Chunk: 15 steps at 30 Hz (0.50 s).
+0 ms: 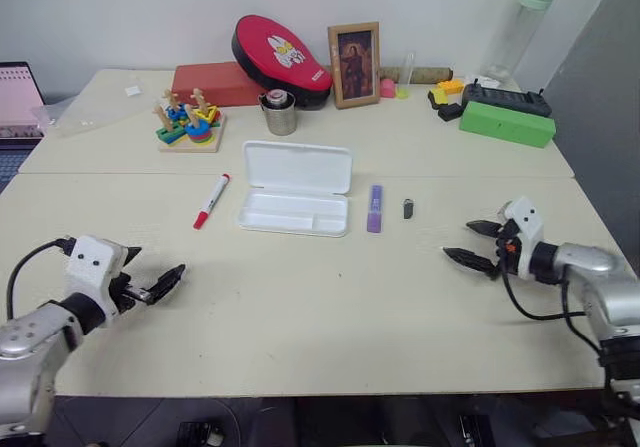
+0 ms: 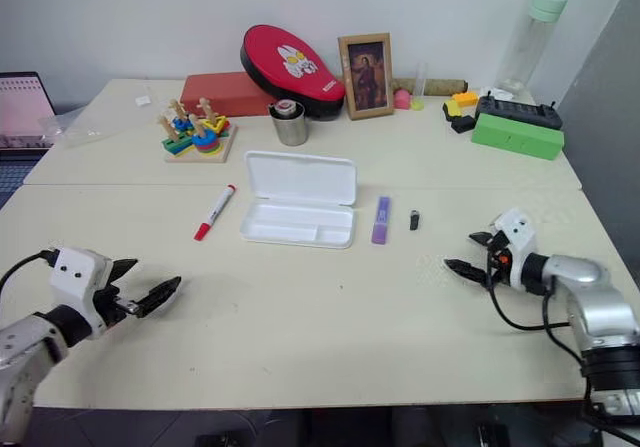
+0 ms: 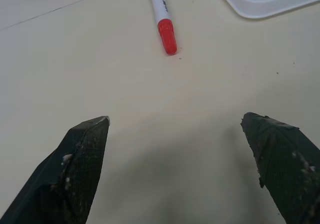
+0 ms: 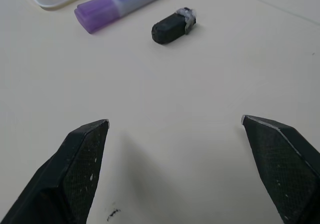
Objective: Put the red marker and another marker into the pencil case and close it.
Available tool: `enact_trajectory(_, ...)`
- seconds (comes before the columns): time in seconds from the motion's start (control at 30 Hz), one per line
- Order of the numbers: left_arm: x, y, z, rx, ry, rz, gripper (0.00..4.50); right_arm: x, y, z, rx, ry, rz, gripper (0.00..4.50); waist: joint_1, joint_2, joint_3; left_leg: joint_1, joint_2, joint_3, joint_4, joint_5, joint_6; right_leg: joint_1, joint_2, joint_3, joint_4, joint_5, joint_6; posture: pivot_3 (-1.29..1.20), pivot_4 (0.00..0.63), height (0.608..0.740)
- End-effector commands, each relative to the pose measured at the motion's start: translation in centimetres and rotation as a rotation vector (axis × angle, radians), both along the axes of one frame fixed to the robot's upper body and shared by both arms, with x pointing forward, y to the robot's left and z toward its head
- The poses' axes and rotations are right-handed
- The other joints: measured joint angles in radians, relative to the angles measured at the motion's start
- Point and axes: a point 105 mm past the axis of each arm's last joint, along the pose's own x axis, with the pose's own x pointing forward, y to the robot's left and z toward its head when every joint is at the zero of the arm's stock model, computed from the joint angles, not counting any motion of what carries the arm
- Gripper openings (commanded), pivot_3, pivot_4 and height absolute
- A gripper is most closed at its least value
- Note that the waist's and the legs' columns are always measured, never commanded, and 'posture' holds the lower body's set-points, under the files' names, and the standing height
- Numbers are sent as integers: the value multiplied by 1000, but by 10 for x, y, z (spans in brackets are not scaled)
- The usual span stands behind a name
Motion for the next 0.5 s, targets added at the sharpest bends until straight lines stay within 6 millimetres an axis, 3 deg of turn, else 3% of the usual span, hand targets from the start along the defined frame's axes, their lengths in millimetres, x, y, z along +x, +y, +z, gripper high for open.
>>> enact_trajectory(0.03,-10,-3,11,17,59,-75,4500,3,1,14,-21,-21,31,4461,0,0,0,0,0,0,0,0,0,0,0,0,0,0,0,0,150,740)
enact_trajectory(0.5,-17,-11,-11,28,160,-101,4500,5,13,10,-7,14,65,4461,-1,1,1,-1,0,1,-4,0,0,-2,-1,0,0,0,3,0,150,740)
